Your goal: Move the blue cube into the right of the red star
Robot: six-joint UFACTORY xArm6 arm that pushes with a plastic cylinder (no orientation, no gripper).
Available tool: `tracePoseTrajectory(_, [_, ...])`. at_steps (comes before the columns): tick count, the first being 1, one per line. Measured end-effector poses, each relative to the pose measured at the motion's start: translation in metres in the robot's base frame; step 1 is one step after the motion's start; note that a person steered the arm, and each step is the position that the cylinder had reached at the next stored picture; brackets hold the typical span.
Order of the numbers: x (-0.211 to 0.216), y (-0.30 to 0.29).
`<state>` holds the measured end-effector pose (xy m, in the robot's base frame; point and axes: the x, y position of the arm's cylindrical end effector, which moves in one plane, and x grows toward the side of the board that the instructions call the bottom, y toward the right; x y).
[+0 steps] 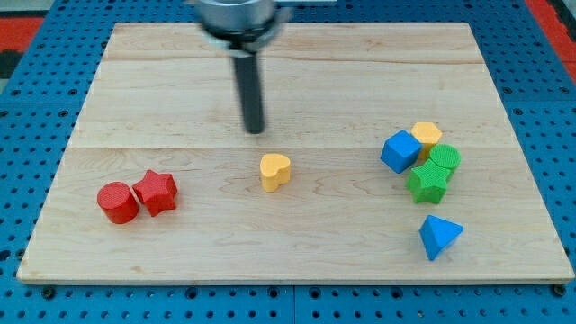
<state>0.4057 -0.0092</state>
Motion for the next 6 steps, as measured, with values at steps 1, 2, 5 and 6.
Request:
tracePoseTrajectory(1, [0.000, 0.117])
tracePoseTrajectory(2, [0.000, 0.173])
tracePoseTrajectory(5, [0.043, 0.173])
tracePoseTrajectory(6, [0.051, 0.127])
